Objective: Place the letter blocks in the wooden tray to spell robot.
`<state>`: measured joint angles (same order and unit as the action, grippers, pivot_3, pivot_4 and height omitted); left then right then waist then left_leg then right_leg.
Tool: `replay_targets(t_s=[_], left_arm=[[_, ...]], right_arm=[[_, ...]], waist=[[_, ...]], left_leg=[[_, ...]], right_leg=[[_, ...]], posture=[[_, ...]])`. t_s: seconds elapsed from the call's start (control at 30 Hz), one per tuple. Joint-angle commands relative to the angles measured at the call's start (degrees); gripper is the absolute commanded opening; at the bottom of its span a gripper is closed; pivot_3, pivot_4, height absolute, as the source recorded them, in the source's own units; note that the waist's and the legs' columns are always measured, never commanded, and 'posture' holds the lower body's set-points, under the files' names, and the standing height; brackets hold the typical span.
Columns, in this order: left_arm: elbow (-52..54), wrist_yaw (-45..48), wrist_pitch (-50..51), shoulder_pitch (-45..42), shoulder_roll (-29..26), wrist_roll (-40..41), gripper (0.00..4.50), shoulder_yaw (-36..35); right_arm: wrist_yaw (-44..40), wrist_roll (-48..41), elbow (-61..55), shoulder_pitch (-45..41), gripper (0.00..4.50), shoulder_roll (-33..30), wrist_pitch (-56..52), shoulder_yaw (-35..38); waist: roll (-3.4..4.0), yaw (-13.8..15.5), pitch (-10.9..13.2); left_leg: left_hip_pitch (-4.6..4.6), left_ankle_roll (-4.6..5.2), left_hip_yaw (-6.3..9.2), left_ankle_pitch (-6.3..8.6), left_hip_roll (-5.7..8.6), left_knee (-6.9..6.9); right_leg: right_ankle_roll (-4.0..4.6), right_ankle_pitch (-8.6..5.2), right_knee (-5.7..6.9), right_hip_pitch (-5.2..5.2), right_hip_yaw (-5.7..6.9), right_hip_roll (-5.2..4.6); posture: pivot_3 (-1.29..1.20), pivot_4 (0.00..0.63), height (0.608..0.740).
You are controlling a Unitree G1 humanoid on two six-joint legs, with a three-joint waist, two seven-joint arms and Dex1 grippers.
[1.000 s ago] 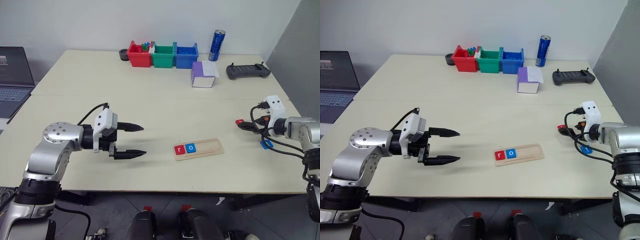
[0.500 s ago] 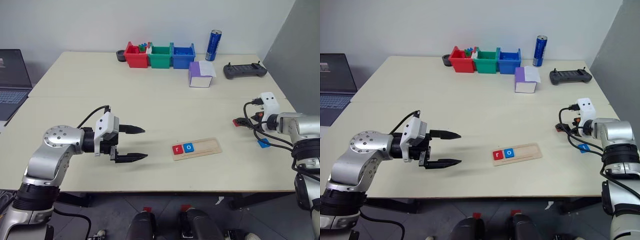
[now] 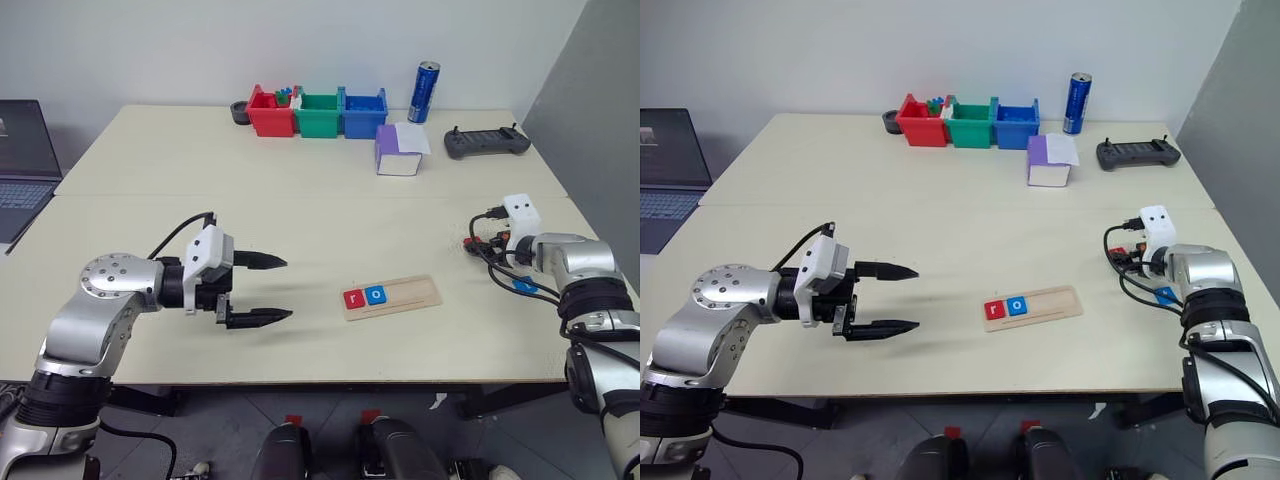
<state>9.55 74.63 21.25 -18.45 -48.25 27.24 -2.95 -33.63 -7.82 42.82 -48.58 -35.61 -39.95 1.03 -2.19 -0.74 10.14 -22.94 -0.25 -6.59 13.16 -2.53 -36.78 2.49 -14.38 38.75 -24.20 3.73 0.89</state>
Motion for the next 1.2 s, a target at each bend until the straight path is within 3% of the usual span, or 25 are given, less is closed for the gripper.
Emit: replay_targets(t_s=[0.03,0.07,0.27,0.47,0.63,0.83,1.13,1.2], left_arm=[[1.64,0.27,-0.06,0.23,-1.29,1.26,4.5,-1.71],[1.4,0.38,-0.16,0.15,-1.35,1.22,4.5,-1.61],[-0.16,0.87,-1.01,-0.64,-1.0,0.29,4.5,-0.36],[0.68,0.78,-0.84,0.07,-1.67,0.34,4.5,-1.05],[0.64,0.97,-0.74,0.07,-1.95,0.16,4.5,-0.69],[-0.97,1.87,-1.54,-1.27,-1.68,-0.69,4.5,0.5],[-3.04,2.59,-2.53,-2.69,-1.32,-1.37,4.5,1.43],[-3.52,2.75,-2.81,-2.93,-1.33,-1.51,4.5,1.48]], right_arm=[[-1.27,-3.36,-15.89,3.54,1.77,-1.28,-8.65,2.24],[-1.66,-4.45,-21.72,4.95,1.46,-1.81,-11.7,2.6],[-2.5,-10.16,-53.34,11.7,1.44,-4.81,-27.2,0.8],[6.77,-12.69,-71.17,14.25,1.44,7.36,-43.36,0.19],[13.36,-10.23,-73.81,14.91,1.44,13.54,-48.24,2.99],[15.43,-7.74,-69.86,22.84,1.44,6.54,-46.29,9.75],[19.09,-6.78,-70.2,27.17,1.44,10.98,-46.73,12.51],[18.96,-6.65,-69.77,27.01,2.17,9.62,-46.59,12.3]], waist=[[0.01,-0.06,0.01],[0.05,-0.05,0.03],[0.17,-0.15,0.11],[0.14,-0.4,0.09],[0.14,-0.38,0.09],[0.11,0.74,0.07],[0.12,-0.33,0.08],[0.12,-0.31,0.08]], left_leg=[[-0.01,0.0,0.0,0.0,0.0,0.02],[-0.02,0.0,0.0,0.0,-0.01,0.04],[-0.09,0.0,0.01,0.01,-0.02,0.07],[-0.06,0.0,0.05,0.01,-0.06,0.11],[-0.15,-0.01,0.04,0.01,0.01,0.07],[-0.21,-0.01,0.04,0.03,0.06,0.09],[-0.11,-0.03,0.05,0.02,-0.04,0.18],[-0.12,-0.03,0.05,0.02,-0.03,0.18]], right_leg=[[0.01,-0.01,0.0,-0.03,0.0,0.0],[0.02,-0.01,0.02,-0.05,0.0,0.0],[0.04,-0.03,0.07,-0.17,0.01,0.0],[0.03,-0.03,0.09,-0.17,0.06,0.01],[0.04,-0.03,0.07,-0.21,0.05,-0.06],[0.04,-0.03,-0.14,-0.18,0.07,-0.08],[0.04,-0.04,0.02,-0.25,0.06,0.04],[0.04,-0.04,0.01,-0.24,0.06,0.04]], posture=[[0.0,0.15,0.74],[0.0,0.15,0.74],[0.0,0.15,0.74],[0.0,0.15,0.74],[0.0,0.15,0.74],[0.0,0.15,0.74],[0.0,0.15,0.74],[0.0,0.15,0.74]])
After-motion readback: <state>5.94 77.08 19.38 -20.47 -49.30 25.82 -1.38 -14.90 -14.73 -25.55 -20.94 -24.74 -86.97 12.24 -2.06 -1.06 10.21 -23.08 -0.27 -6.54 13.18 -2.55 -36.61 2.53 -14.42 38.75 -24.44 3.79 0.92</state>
